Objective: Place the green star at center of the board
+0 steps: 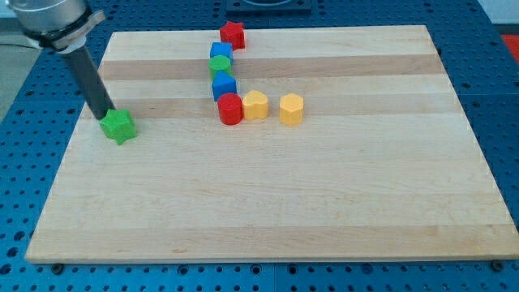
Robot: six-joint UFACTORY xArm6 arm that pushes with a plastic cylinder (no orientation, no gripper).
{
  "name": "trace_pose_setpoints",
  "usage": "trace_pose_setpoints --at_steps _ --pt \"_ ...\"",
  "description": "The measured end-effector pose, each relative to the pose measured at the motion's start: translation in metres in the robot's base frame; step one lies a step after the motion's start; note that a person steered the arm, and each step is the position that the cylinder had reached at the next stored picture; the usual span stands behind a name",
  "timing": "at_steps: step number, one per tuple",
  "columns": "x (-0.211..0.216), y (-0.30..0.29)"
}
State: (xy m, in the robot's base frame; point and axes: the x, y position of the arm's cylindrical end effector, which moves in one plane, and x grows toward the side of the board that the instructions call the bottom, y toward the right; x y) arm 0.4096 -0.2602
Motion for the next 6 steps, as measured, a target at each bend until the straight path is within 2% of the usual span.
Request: trace_pose_setpoints --at_steps 1,2,3,4,6 --pt "0.036 0.018" --pt "0.037 0.087" --pt "0.034 0.031" --pt "0.024 0.061" --pt "0.025 0.206"
